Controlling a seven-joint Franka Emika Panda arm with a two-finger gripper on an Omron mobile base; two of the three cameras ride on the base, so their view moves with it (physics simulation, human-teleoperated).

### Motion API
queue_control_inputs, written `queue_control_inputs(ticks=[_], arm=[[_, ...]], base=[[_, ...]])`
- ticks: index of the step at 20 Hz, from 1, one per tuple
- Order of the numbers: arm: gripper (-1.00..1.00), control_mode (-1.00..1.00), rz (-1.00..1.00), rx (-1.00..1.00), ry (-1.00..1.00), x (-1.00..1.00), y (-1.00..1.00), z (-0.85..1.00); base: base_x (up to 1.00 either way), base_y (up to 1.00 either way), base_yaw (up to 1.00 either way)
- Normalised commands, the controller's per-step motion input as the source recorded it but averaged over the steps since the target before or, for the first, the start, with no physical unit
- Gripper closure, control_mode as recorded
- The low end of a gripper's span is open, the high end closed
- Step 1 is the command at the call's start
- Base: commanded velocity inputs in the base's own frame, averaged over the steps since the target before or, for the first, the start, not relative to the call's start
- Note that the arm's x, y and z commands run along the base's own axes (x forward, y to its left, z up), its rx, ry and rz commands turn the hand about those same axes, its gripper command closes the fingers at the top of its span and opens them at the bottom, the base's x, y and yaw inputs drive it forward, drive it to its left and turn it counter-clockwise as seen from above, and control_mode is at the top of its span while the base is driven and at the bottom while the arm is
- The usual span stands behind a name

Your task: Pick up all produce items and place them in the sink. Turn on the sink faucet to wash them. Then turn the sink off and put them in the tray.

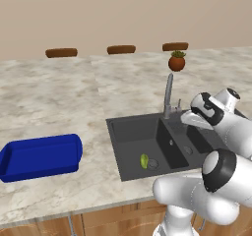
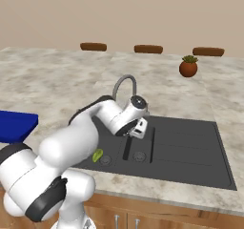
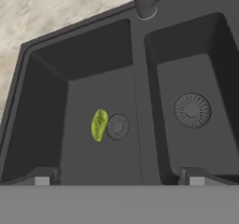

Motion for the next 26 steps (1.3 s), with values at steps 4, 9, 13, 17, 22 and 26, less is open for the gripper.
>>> queue_control_inputs(ticks=[4, 9, 13, 17, 22, 26], arm=[[-1.00, -1.00, 0.08, 0.09, -0.10, 0.00, -0.50, 0.03], [-1.00, -1.00, 0.06, 0.07, -0.15, 0.00, -0.34, 0.03], [-1.00, -1.00, 0.00, 0.06, -0.05, 0.22, -0.11, 0.06], [-1.00, -1.00, 0.00, 0.03, 0.00, 0.42, -0.06, 0.09], [-1.00, -1.00, 0.00, 0.00, 0.00, 0.40, 0.00, 0.08], [-1.00, -1.00, 0.01, 0.00, 0.00, 0.45, 0.00, 0.00]], base=[[0.00, 0.00, 0.00], [0.00, 0.00, 0.00], [0.00, 0.00, 0.00], [0.00, 0.00, 0.00], [0.00, 0.00, 0.00], [0.00, 0.00, 0.00]])
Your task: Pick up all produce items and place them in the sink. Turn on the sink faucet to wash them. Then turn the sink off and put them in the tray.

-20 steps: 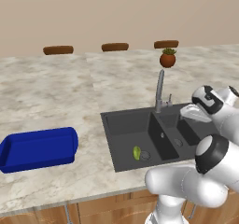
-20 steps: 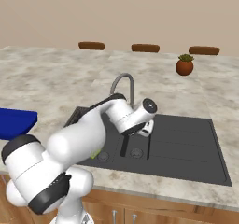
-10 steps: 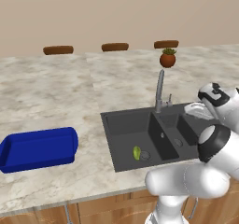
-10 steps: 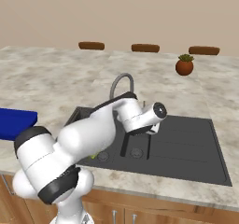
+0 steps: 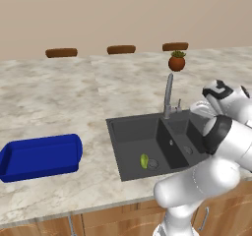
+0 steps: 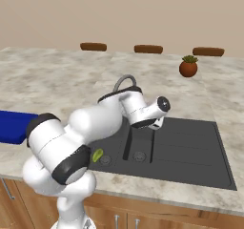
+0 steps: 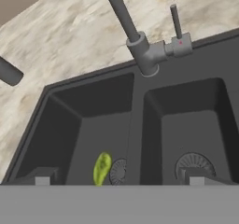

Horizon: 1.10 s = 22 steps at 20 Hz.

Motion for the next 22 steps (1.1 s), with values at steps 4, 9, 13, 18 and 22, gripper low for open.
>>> queue_control_inputs(ticks=[4, 9, 13, 18, 22], arm=[[-1.00, -1.00, 0.01, 0.00, -0.01, 0.45, 0.00, 0.00], [-1.00, -1.00, 0.03, 0.00, 0.00, 0.39, 0.00, 0.02], [-1.00, -1.00, 0.04, 0.00, 0.00, 0.35, 0.00, 0.02], [-1.00, -1.00, 0.06, 0.00, 0.00, 0.37, 0.00, 0.00], [-1.00, -1.00, 0.06, 0.00, 0.00, 0.36, 0.00, 0.00]], base=[[0.00, 0.00, 0.00], [0.00, 0.00, 0.00], [0.00, 0.00, 0.00], [0.00, 0.00, 0.00], [0.00, 0.00, 0.00]])
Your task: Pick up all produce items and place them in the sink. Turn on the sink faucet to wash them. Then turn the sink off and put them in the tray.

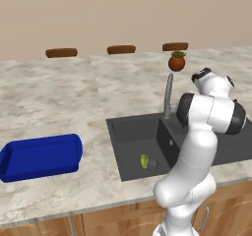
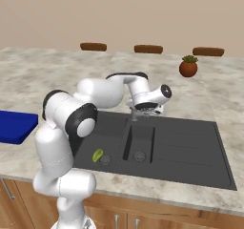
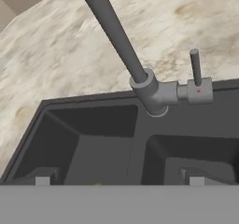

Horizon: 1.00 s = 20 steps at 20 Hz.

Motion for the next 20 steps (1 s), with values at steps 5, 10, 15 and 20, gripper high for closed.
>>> queue_control_inputs(ticks=[5, 10, 15, 20], arm=[[-1.00, -1.00, 0.05, 0.00, -0.03, 0.25, 0.00, 0.00], [-1.00, -1.00, 0.06, 0.00, -0.03, 0.28, 0.00, 0.00], [-1.00, -1.00, 0.07, 0.00, -0.02, 0.33, 0.00, -0.03], [-1.00, -1.00, 0.08, 0.00, -0.02, 0.18, -0.03, -0.07]], base=[[0.00, 0.00, 0.00], [0.00, 0.00, 0.00], [0.00, 0.00, 0.00], [0.00, 0.00, 0.00]])
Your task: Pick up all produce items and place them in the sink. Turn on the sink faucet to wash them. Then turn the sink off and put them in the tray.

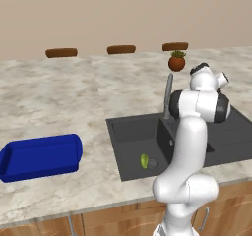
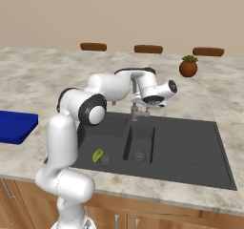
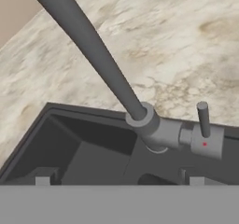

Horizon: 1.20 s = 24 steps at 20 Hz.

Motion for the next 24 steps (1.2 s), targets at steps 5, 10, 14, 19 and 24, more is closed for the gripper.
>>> queue_control_inputs(ticks=[5, 10, 14, 19, 24], arm=[[-1.00, -1.00, 0.07, 0.00, -0.03, 0.08, -0.04, -0.09], [-1.00, -1.00, 0.06, 0.00, -0.03, 0.08, -0.04, -0.13], [-1.00, -1.00, 0.03, 0.00, -0.02, 0.11, -0.01, -0.11], [-1.00, -1.00, 0.01, 0.00, -0.01, 0.16, -0.01, -0.08], [-1.00, -1.00, 0.02, 0.00, 0.00, 0.20, -0.04, -0.06]], base=[[0.00, 0.00, 0.00], [0.00, 0.00, 0.00], [0.00, 0.00, 0.00], [0.00, 0.00, 0.00], [0.00, 0.00, 0.00]])
